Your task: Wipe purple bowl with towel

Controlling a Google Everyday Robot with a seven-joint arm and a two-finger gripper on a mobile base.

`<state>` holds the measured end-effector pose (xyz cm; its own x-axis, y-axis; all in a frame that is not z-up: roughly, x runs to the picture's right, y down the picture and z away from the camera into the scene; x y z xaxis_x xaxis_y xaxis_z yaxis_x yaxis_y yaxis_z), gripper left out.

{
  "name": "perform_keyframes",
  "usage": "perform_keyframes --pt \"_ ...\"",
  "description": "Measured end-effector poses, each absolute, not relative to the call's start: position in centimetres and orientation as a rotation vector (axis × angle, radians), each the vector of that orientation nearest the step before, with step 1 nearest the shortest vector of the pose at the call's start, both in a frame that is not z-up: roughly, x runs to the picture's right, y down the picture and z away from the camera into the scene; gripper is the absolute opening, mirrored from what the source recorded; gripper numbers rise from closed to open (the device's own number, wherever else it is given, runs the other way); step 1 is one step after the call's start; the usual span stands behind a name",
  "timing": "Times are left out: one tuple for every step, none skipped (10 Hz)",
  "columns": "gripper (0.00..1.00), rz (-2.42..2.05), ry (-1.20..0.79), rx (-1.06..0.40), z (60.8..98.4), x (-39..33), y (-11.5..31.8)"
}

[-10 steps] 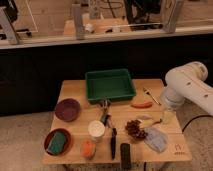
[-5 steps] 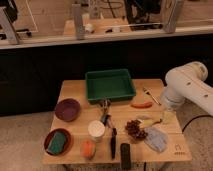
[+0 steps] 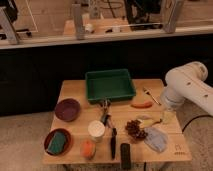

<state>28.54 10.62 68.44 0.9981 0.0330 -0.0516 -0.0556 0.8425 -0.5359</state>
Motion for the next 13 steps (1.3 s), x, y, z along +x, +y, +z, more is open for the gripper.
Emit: perform_keyframes --pt "0.80 0.051 0.043 -0.567 68.5 28.5 10.9" --pt "0.80 0.060 0.045 -0.569 68.8 28.6 11.7" --pt "0.80 0.069 0.042 -0.573 69.6 28.7 12.8" --pt "0.80 0.079 0.017 -0.577 70.6 29.2 14.6" --pt "0.80 0.087 -0.014 -0.584 71.4 29.6 16.1" --pt "0.80 0.090 -0.039 -0.594 72.3 29.9 17.8" --pt "0.80 0.086 -0.064 -0.602 73.3 29.9 19.2" --pt "0.80 0.080 -0.081 -0.606 74.4 30.1 20.8" --pt "0.80 0.084 -0.085 -0.617 75.1 30.6 22.1" --pt "0.80 0.083 -0.087 -0.619 75.3 30.5 22.2" --pt "0.80 0.082 -0.089 -0.618 75.4 30.4 22.2" --pt "0.80 0.080 -0.089 -0.619 75.4 30.4 22.2" --pt "0.80 0.081 -0.088 -0.619 75.3 30.4 22.2"
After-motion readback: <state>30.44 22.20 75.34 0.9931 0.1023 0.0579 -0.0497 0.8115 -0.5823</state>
